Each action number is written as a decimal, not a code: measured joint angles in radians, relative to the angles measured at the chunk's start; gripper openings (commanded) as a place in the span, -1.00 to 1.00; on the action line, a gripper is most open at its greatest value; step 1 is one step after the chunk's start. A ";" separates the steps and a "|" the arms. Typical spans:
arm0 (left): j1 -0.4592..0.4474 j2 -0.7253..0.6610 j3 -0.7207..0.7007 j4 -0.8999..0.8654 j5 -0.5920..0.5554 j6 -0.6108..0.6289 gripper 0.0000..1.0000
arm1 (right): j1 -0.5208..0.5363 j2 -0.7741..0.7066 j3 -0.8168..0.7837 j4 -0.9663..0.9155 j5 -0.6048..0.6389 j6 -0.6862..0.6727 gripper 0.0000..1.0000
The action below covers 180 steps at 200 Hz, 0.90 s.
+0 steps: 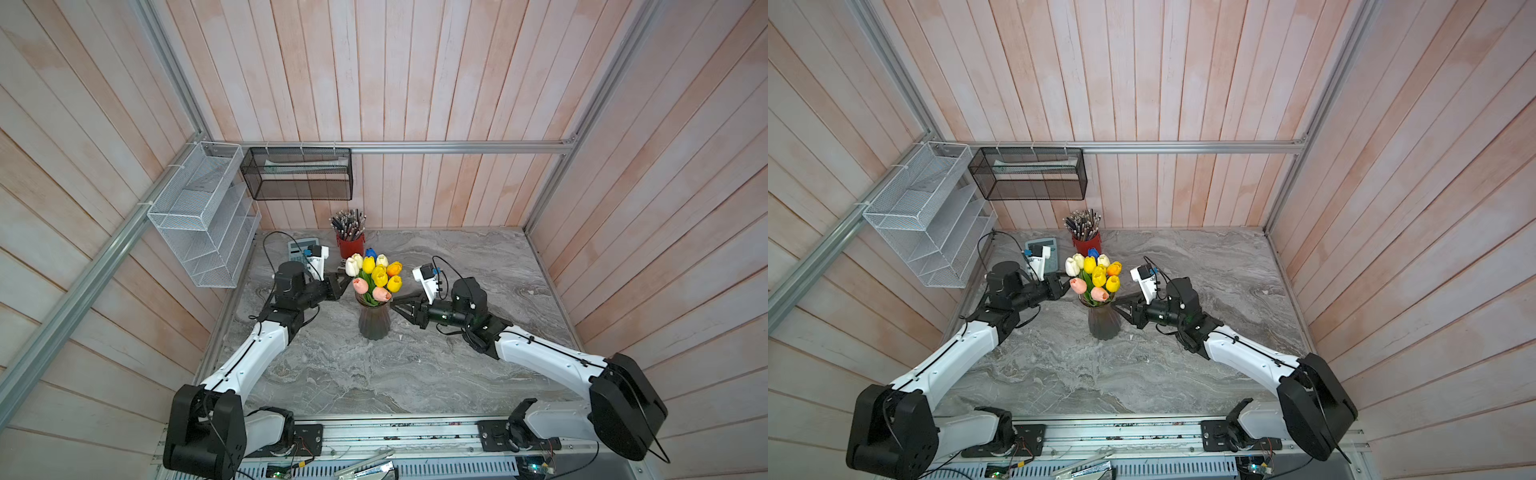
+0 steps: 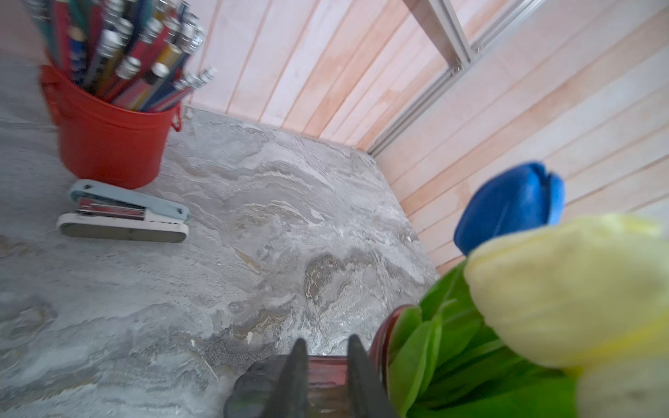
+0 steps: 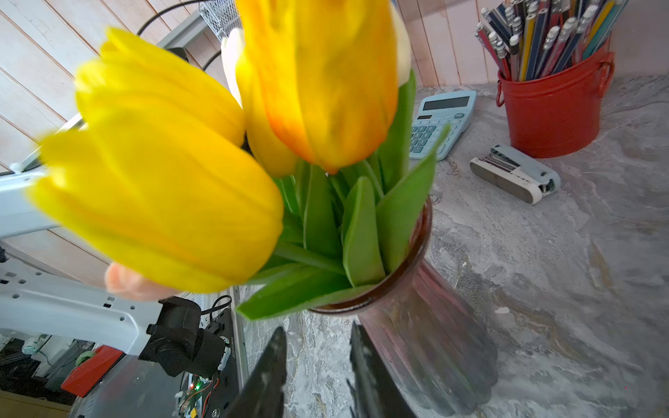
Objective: Pick out yellow flowers from the vase
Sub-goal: Adjust the vase at the center of the board.
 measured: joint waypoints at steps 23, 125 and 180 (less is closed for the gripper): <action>0.030 -0.072 -0.001 -0.053 -0.005 0.000 -0.36 | -0.076 -0.021 0.000 -0.010 -0.019 -0.006 -0.44; 0.025 -0.247 -0.095 -0.214 0.201 -0.048 -0.43 | -0.164 0.175 0.147 -0.039 -0.178 0.005 -0.48; 0.001 -0.205 -0.117 -0.159 0.288 -0.075 -0.48 | -0.139 0.228 0.174 -0.005 -0.202 0.045 -0.50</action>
